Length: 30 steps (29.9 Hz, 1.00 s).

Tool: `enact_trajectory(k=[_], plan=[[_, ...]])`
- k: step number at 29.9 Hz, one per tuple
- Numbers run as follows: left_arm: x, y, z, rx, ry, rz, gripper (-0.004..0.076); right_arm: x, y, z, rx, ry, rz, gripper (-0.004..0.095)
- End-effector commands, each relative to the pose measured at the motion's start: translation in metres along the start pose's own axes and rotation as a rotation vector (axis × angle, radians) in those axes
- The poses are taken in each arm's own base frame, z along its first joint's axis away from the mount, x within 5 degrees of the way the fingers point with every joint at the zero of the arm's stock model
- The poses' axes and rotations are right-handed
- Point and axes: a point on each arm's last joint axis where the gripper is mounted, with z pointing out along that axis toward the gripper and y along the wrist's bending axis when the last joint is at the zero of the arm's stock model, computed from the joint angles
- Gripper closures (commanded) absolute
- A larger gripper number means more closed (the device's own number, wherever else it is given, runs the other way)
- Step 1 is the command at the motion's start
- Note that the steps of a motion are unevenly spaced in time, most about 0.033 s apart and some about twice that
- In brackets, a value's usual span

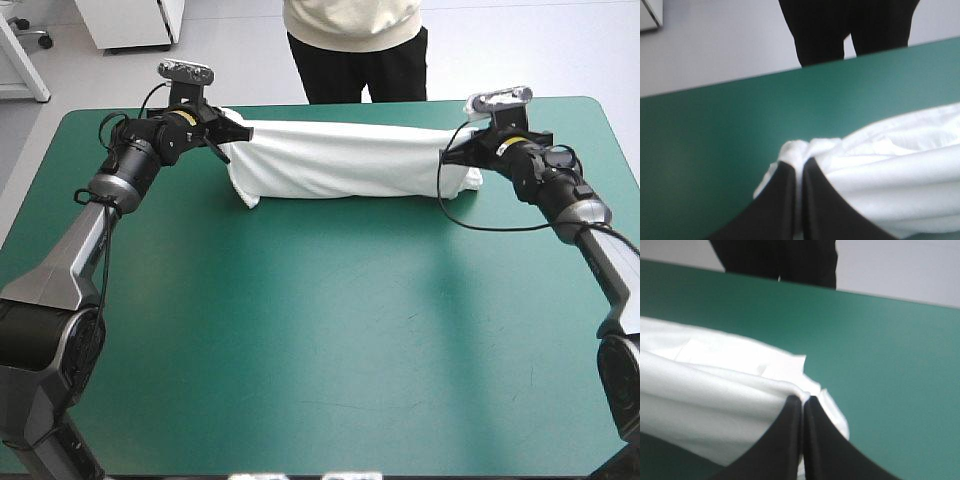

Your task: Fold the cloth

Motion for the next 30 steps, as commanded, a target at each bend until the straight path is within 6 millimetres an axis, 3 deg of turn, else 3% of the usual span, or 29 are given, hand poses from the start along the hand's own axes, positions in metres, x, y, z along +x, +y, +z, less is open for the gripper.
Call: enact_trajectory(k=[1,6,9,19,30], plan=[[-0.01,-0.002,-0.029,0.018,0.02,-0.045,0.0733,-0.012,0.001,-0.033,-0.061,-0.035,0.021,0.0925],[0.02,-0.012,-0.039,0.119,0.234,-0.052,0.0733,0.005,0.004,-0.057,-0.179,0.143,0.049,0.0925],[0.034,-0.015,-0.049,0.144,0.303,-0.042,0.0733,0.017,-0.005,-0.07,-0.174,0.244,0.04,0.0925],[0.079,-0.02,-0.092,0.171,0.476,-0.019,0.0733,0.082,0.0,-0.094,-0.202,0.51,0.058,0.0925],[0.155,-0.026,-0.122,0.195,0.665,-0.013,0.0733,0.129,0.005,-0.125,-0.168,0.631,0.082,0.0925]])
